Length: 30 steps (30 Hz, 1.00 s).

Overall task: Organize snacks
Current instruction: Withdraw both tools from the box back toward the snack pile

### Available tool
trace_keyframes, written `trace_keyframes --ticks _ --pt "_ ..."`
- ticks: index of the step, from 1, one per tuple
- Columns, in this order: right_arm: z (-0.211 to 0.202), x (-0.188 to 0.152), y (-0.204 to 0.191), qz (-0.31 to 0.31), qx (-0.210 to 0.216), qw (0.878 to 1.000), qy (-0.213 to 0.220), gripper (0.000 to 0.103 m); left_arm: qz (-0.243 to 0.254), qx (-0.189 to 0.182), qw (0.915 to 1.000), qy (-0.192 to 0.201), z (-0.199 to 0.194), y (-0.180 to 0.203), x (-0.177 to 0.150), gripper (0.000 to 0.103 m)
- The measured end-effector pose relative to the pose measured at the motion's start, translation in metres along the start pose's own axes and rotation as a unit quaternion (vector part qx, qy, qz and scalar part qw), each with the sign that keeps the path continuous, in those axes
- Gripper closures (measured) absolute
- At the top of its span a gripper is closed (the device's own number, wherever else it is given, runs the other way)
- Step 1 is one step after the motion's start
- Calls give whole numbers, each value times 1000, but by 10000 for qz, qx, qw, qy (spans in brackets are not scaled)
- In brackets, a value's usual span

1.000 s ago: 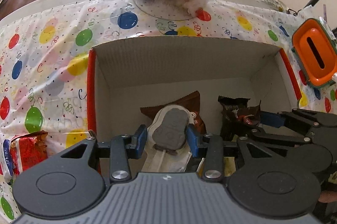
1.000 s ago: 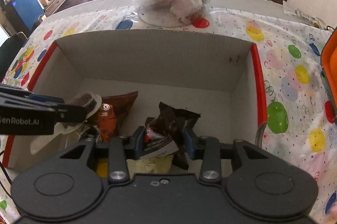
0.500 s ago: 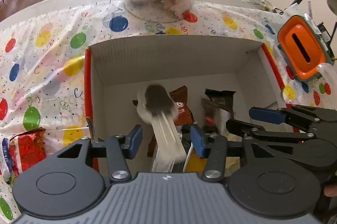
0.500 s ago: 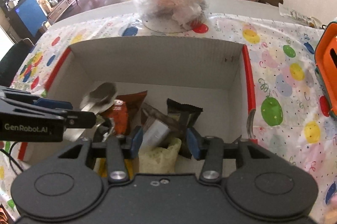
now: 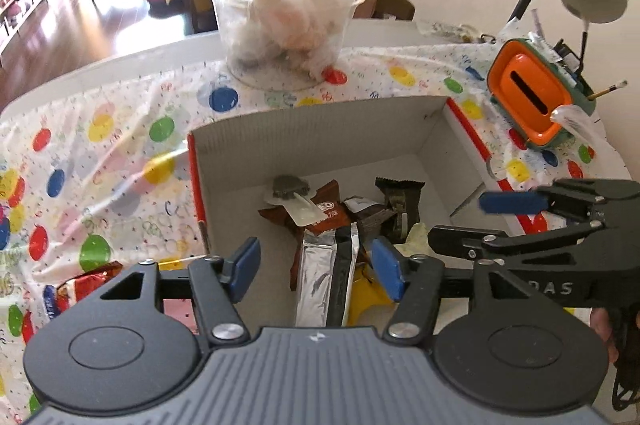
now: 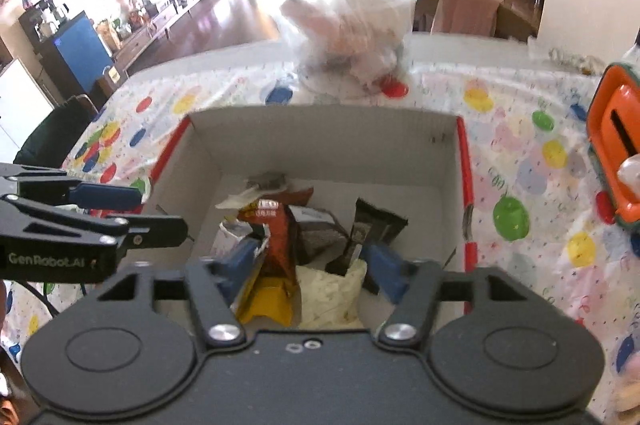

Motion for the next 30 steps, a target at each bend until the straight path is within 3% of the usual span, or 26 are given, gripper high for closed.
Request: trace_keyframes --ticks 2,10,20,30 --pt "-6 -1 -4 -102 -21 9999 88 27 37 44 9998 165 -10 -1 -3 33" --pt "-16 -5 -25 -271 78 9993 240 15 24 73 9986 522 -36 -12 -13 24" --pt "-23 -10 -59 -152 273 9988 373 0 -9 132 9957 922 -65 -52 -36 20" --pt "-10 -21 -128 -233 445 9983 281 0 15 -109 9980 620 -75 -126 -62 19"
Point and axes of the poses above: each gripper's, at about its wrist camera, not at the fingertips, and z roughly the way its jaws point, y to its right, x to its top, the point moved 4 cm from there along z, roughly the way its jaws point, and after that the axes turned 2 degrees about z, right-handed, at the moved point
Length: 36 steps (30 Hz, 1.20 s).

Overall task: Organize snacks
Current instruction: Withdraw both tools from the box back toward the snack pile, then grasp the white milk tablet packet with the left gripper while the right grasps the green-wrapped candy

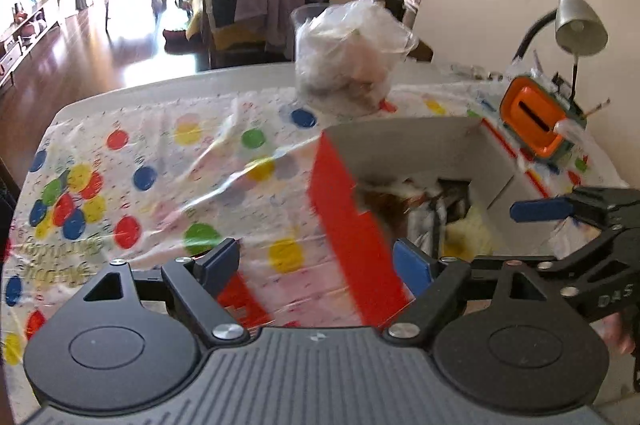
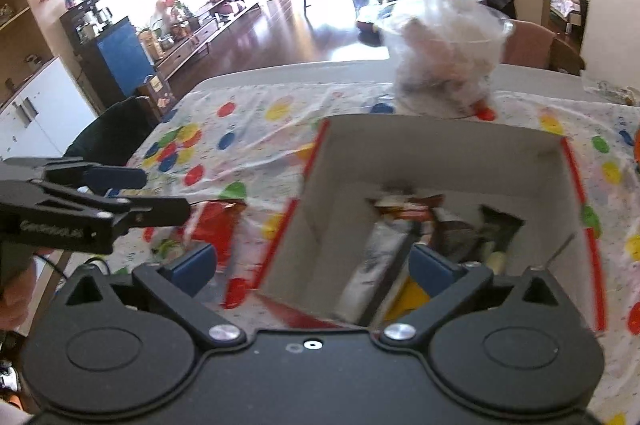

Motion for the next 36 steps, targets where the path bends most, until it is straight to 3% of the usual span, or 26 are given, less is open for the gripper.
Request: trace_keyframes --ticks 9,15,22,29,36 --pt "34 -19 -73 -361 67 9990 -241 0 888 -381 9942 -462 4 -67 -31 19" --pt "64 -31 -112 -557 62 9975 -422 0 1454 -501 9848 -802 21 -105 -50 19" --pt "98 -46 -151 -838 -24 9943 -663 1 1780 -733 9748 -1125 46 -140 -61 19" --pt "132 -52 -172 -1261 -188 9890 -753 8 1952 -1113 9632 -1478 72 -155 -63 19" --pt "164 -52 -181 -1490 -328 9840 -918 26 1645 -1579 9550 -1898 97 -171 -58 19"
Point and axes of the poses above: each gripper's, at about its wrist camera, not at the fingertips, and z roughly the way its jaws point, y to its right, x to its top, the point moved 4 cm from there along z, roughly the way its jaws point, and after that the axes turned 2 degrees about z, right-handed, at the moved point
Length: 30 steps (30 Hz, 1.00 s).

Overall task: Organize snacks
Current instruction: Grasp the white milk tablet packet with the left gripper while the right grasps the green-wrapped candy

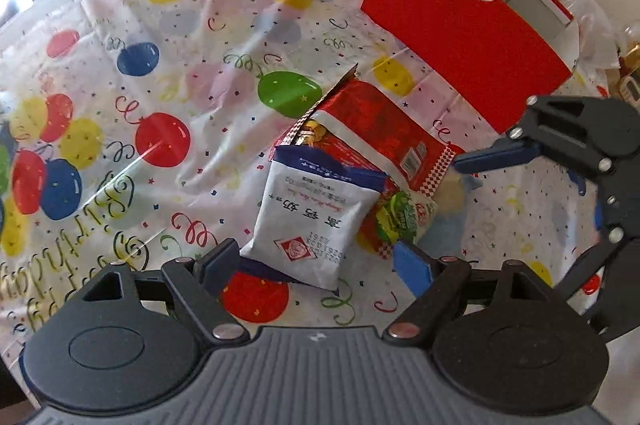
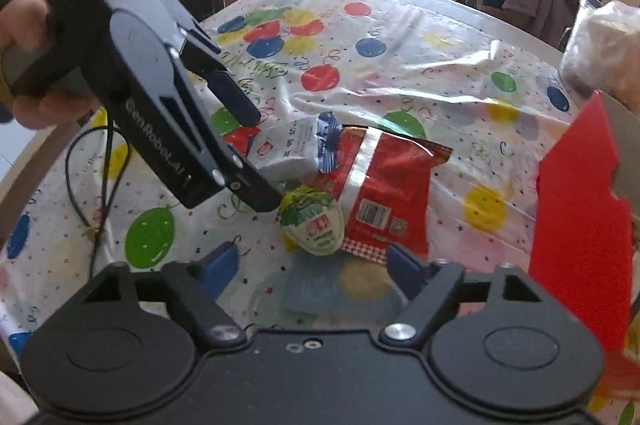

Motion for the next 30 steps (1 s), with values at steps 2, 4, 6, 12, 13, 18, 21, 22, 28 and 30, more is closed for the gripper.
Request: trace_keyframes --ticks 2,4,6,12,13,18,21,22,28,30 --pt "7 3 -2 -80 -72 9999 -15 28 -17 -35 10000 7 2 -4 1 19" --pt "12 6 -4 -144 -115 9998 -16 31 -47 -62 10000 -9 4 -8 3 20" --pt "15 8 -5 -210 -152 9997 -24 37 -32 -107 9999 -6 5 -9 3 20" --pt "22 9 -12 -402 -283 9988 -54 49 23 -124 9999 -14 9 -10 4 32" --pt "23 10 -12 -434 -335 9985 -58 50 32 -123 9999 1 9 -11 4 34" --pt "24 10 -11 -412 -435 9982 -64 64 10 -143 9999 59 7 -11 3 45" --pt "23 10 -9 -306 -400 9987 -71 72 14 -130 9999 101 5 -9 3 52" --pt "22 10 -9 -291 -396 9988 -71 74 11 -114 9999 109 4 -8 3 52" --pt "18 8 -6 -69 -292 9995 15 82 -95 -1 9997 225 1 -5 2 54" --pt "15 6 -4 30 -266 9996 57 85 -184 29 9995 267 -1 -6 1 54"
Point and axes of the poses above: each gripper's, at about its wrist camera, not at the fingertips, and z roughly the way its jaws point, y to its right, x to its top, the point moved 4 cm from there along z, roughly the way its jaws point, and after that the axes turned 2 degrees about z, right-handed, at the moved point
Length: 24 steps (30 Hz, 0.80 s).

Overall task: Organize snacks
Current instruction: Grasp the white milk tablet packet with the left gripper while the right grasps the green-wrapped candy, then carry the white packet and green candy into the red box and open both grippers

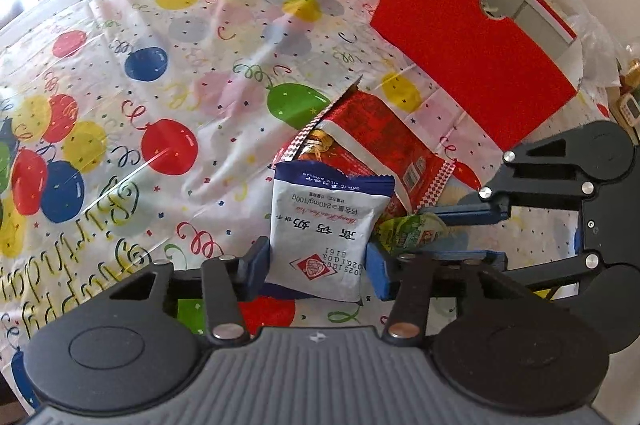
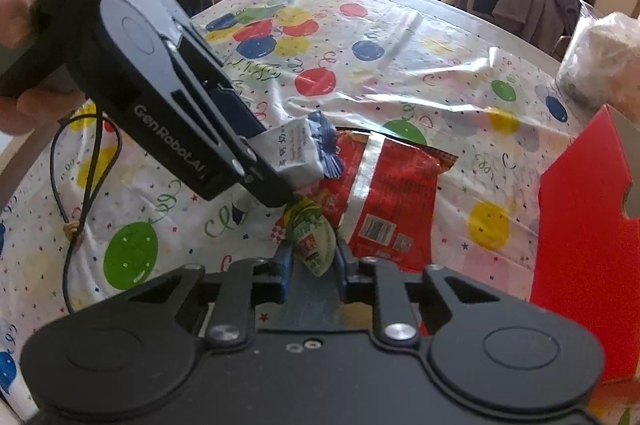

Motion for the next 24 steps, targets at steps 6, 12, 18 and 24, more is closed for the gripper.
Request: trace_keyframes --ticks 6,12,18,24 --pt "-8 -6 9 320 64 9994 83 87 -300 89 9995 101 -9 0 -5 54" --pt "-19 -13 18 579 102 9981 175 88 -550 105 9982 231 -23 6 -10 54" --pt "-40 -16 28 705 112 9967 378 88 -704 306 9963 377 -35 20 -12 54" --pt "-70 -18 48 882 100 9942 603 88 -846 564 9939 438 -49 41 -2 55"
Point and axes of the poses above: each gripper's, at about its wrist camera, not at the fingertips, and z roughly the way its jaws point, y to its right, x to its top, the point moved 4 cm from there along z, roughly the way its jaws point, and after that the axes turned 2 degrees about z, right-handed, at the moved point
